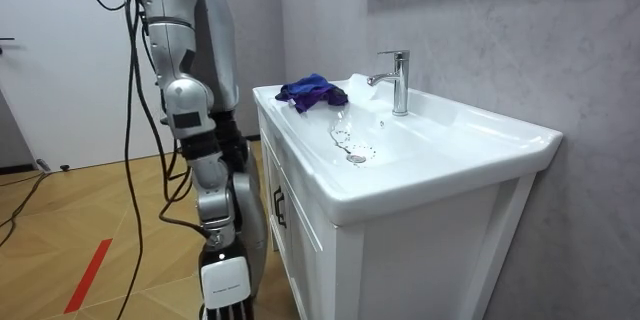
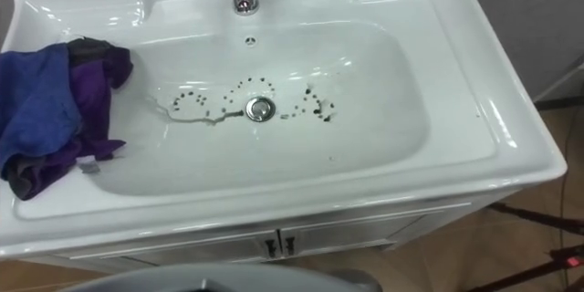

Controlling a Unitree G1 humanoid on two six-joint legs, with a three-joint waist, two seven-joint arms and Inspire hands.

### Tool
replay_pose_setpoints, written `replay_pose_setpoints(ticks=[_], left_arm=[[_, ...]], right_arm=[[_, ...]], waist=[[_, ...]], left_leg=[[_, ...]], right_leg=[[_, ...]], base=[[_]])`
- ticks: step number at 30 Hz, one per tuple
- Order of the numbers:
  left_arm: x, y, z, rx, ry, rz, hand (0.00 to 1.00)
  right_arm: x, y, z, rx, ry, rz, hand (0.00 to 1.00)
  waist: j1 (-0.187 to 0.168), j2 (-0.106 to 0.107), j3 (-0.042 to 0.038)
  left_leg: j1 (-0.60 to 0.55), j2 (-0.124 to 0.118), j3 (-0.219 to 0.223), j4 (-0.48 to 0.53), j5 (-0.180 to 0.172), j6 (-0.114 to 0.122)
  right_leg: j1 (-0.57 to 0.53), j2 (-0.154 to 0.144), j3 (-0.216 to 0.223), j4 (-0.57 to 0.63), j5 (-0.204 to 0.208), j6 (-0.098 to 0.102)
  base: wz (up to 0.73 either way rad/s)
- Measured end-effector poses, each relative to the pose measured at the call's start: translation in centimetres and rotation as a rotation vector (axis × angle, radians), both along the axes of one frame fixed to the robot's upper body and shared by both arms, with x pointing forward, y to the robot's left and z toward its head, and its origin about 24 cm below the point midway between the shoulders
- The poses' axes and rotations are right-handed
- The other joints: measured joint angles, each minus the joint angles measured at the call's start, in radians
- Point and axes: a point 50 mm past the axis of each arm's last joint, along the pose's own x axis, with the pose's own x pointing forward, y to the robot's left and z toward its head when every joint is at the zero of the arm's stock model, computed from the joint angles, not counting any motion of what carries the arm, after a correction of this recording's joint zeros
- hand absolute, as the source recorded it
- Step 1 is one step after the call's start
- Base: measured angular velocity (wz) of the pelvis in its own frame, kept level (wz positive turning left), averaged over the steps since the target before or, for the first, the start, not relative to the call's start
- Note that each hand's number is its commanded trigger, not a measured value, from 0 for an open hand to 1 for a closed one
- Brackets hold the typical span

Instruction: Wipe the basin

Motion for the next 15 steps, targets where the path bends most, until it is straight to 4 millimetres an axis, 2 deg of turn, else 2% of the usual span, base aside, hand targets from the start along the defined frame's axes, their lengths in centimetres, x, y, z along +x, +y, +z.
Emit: replay_pose_setpoints(ticks=[2, 8, 9, 13, 15], left_arm=[[-0.4, 0.3, 0.1, 0.023, -0.001, 0.047, 0.0], [-1.5, 1.4, 0.5, 0.125, -0.011, 0.264, 0.0], [-1.8, 1.7, 0.6, 0.149, -0.008, 0.284, 0.0], [-2.5, 3.3, 1.2, 0.247, -0.022, 0.416, 0.0], [-2.9, 3.9, 1.5, 0.3, -0.037, 0.491, 0.0]], right_arm=[[-0.2, 0.0, 0.0, -0.004, -0.004, -0.008, 0.0], [-0.9, -0.4, 0.1, -0.012, 0.013, -0.046, 0.0], [-0.9, -0.5, 0.1, -0.014, 0.014, -0.051, 0.0], [-1.2, -1.6, 0.4, -0.039, 0.002, -0.098, 0.0], [-1.2, -2.3, 0.6, -0.054, -0.013, -0.14, 0.0]], waist=[[0.01, 0.005, -0.0023], [0.05, 0.015, -0.0016], [0.051, 0.022, -0.0038], [0.08, 0.037, -0.0001], [0.089, 0.05, -0.0016]], left_leg=[[-0.001, 0.0, -0.004, 0.0, 0.0, 0.0], [0.018, -0.002, -0.021, 0.0, 0.0, 0.0], [0.016, -0.003, -0.033, 0.0, 0.0, 0.0], [0.013, -0.005, -0.045, -0.004, 0.0, 0.0], [0.013, -0.008, -0.053, -0.011, 0.001, 0.0]], right_leg=[[0.007, 0.0, -0.003, -0.003, 0.0, 0.0], [0.033, -0.003, -0.023, -0.014, 0.002, 0.0], [0.035, -0.004, -0.028, -0.013, 0.002, 0.001], [0.036, -0.004, -0.036, -0.013, 0.002, 0.001], [0.036, -0.005, -0.04, -0.013, 0.003, 0.002]], base=[[0.07], [0.1], [0.17], [0.08], [0.07]])
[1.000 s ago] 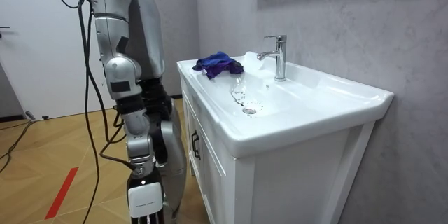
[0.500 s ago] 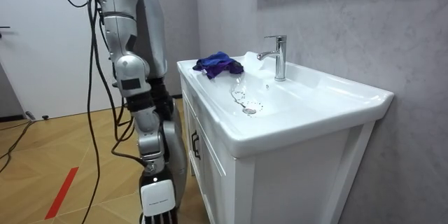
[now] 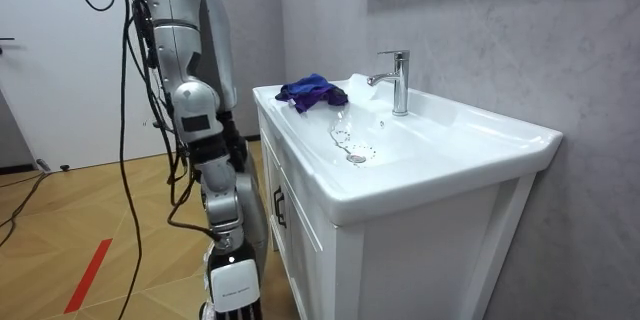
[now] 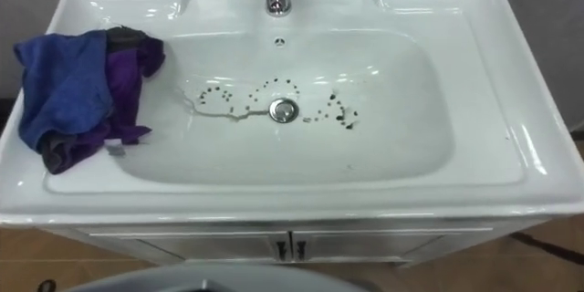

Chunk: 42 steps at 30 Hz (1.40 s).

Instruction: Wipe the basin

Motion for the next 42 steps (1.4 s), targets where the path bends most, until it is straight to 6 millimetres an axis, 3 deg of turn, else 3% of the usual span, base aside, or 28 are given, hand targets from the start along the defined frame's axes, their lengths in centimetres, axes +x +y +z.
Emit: replay_pose_setpoints(ticks=[9, 14, 15, 22, 33, 37, 42], left_arm=[[-0.9, 3.7, 2.1, 0.296, -0.006, 0.194, 0.0], [2.5, 6.7, 4.5, 0.529, -0.144, 0.193, 0.0], [3.2, 7.4, 5.1, 0.58, -0.172, 0.196, 0.0], [7.6, 10.4, 9.6, 0.875, -0.37, 0.246, 0.0], [12.2, 11.8, 15.9, 1.119, -0.667, 0.263, 0.0], [13.9, 11.5, 19.0, 1.269, -0.76, 0.172, 0.0], [14.9, 11.2, 20.7, 1.376, -0.798, 0.075, 0.0]], right_arm=[[0.7, -1.1, 0.4, -0.023, -0.079, -0.078, 0.0], [1.1, -1.4, 0.5, -0.052, -0.116, -0.078, 0.0], [1.3, -1.6, 0.6, -0.059, -0.128, -0.076, 0.0], [1.8, -2.0, 0.8, -0.082, -0.189, -0.085, 0.0], [0.3, -1.9, 0.7, -0.075, -0.173, -0.087, 0.0], [-0.1, -1.8, 0.7, -0.069, -0.161, -0.085, 0.0], [-0.3, -1.4, 0.5, -0.035, -0.134, -0.056, 0.0]], waist=[[0.019, 0.025, -0.0019], [0.044, 0.028, -0.0062], [0.051, 0.036, -0.0119], [0.059, 0.041, -0.0148], [0.066, 0.046, -0.015], [0.063, 0.043, -0.0132], [0.045, 0.05, -0.0082]], left_leg=[[-0.005, -0.002, -0.031, 0.004, 0.007, -0.005], [-0.021, -0.003, -0.034, 0.002, 0.009, -0.005], [-0.021, -0.003, -0.034, 0.003, 0.009, -0.005], [-0.026, -0.01, -0.038, 0.002, 0.009, -0.005], [-0.033, -0.013, -0.037, 0.008, 0.011, -0.004], [-0.031, -0.013, -0.031, 0.01, 0.011, -0.004], [-0.02, -0.013, -0.029, 0.007, 0.011, -0.004]], right_leg=[[0.006, -0.004, -0.035, -0.002, 0.0, -0.001], [-0.011, -0.005, -0.039, 0.002, -0.002, -0.002], [-0.01, -0.005, -0.038, 0.002, -0.002, -0.002], [-0.016, -0.005, -0.038, -0.001, -0.002, -0.002], [-0.022, -0.008, -0.034, -0.001, -0.002, -0.002], [-0.022, -0.007, -0.022, 0.0, -0.002, -0.002], [-0.017, -0.005, -0.02, -0.002, -0.002, -0.002]], base=[[0.1], [0.02], [0.0], [-0.01], [0.0], [-0.03], [-0.03]])
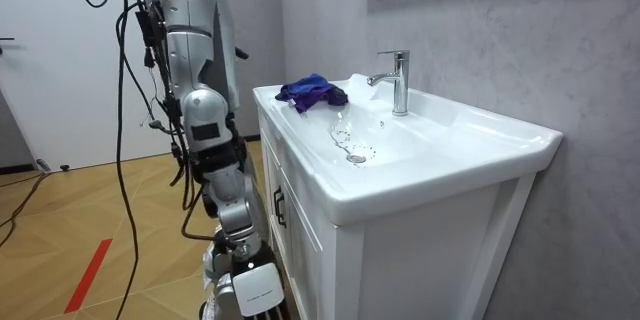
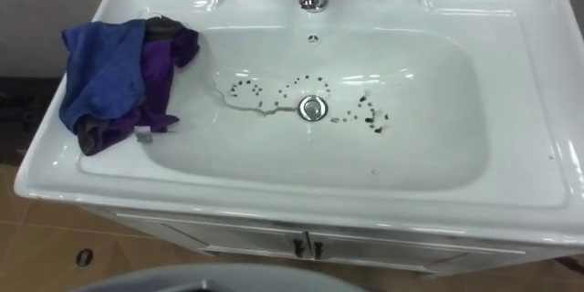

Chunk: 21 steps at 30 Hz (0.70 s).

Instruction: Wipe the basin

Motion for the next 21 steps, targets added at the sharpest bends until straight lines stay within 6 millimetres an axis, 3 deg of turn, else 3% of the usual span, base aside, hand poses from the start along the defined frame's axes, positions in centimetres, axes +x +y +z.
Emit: replay_pose_setpoints(ticks=[9, 12, 21], left_arm=[[1.5, -1.1, 3.1, 0.172, -0.016, -0.093, 0.0], [2.1, -1.5, 3.8, 0.187, -0.038, -0.129, 0.0], [4.5, -4.3, 2.7, 0.206, 0.051, -0.319, 0.0]], right_arm=[[-0.5, 0.1, 0.0, 0.019, 0.015, 0.002, 0.0], [-0.4, 0.1, 0.0, 0.019, 0.015, 0.004, 0.0], [-0.7, 0.4, -0.2, 0.039, 0.038, 0.051, 0.0]], waist=[[-0.029, 0.003, 0.0031], [-0.04, -0.004, 0.008], [-0.069, -0.014, 0.0057]], left_leg=[[0.003, 0.008, 0.005, -0.001, 0.0, 0.0], [0.003, 0.008, 0.005, 0.0, 0.0, 0.0], [0.005, 0.009, 0.029, -0.007, 0.0, 0.0]], right_leg=[[-0.002, 0.001, 0.006, 0.001, 0.0, 0.0], [-0.002, 0.002, 0.01, 0.001, 0.0, 0.0], [-0.008, 0.008, 0.037, 0.003, 0.001, -0.001]], base=[[-0.01], [-0.03], [-0.07]])
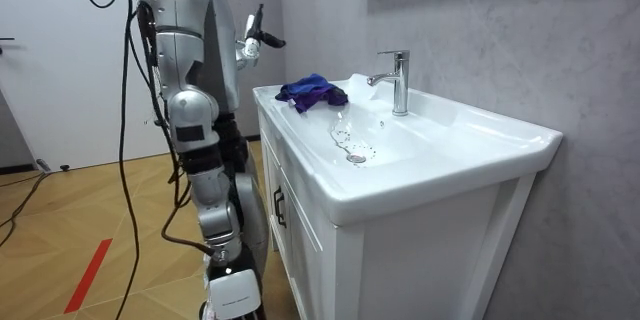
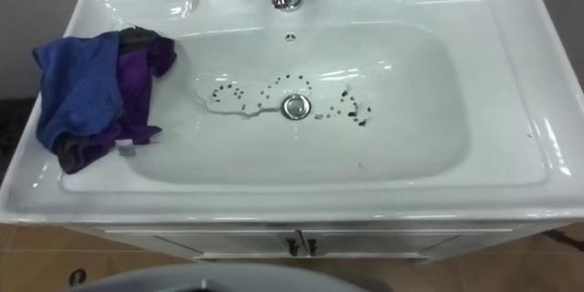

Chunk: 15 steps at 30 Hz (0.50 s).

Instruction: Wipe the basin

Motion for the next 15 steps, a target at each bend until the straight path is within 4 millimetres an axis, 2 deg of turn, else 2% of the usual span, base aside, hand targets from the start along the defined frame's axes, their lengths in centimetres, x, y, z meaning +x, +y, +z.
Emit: replay_pose_setpoints(ticks=[5, 12, 15], left_arm=[[1.0, -1.3, -0.7, 0.001, 0.055, -0.09, 0.0], [2.1, -3.2, -1.7, -0.029, 0.096, -0.192, 0.0], [2.5, -4.1, -2.1, -0.039, 0.118, -0.244, 0.0]], right_arm=[[0.2, 0.2, -0.1, 0.005, 0.017, 0.051, 0.0], [0.8, 0.5, -0.2, 0.012, 0.007, 0.063, 0.0], [1.2, 0.5, -0.2, 0.014, -0.002, 0.064, 0.0]], waist=[[-0.032, -0.01, 0.0047], [-0.061, -0.021, 0.0018], [-0.077, -0.02, 0.0034]], left_leg=[[0.008, 0.001, 0.001, -0.003, 0.0, 0.0], [0.02, 0.002, 0.01, -0.006, 0.0, 0.0], [0.027, 0.003, 0.012, -0.008, 0.0, 0.0]], right_leg=[[0.001, 0.0, 0.003, -0.001, 0.0, 0.0], [0.007, 0.001, 0.014, -0.002, 0.001, 0.0], [0.015, 0.001, 0.016, -0.007, 0.004, 0.002]], base=[[-0.02], [-0.04], [-0.02]])
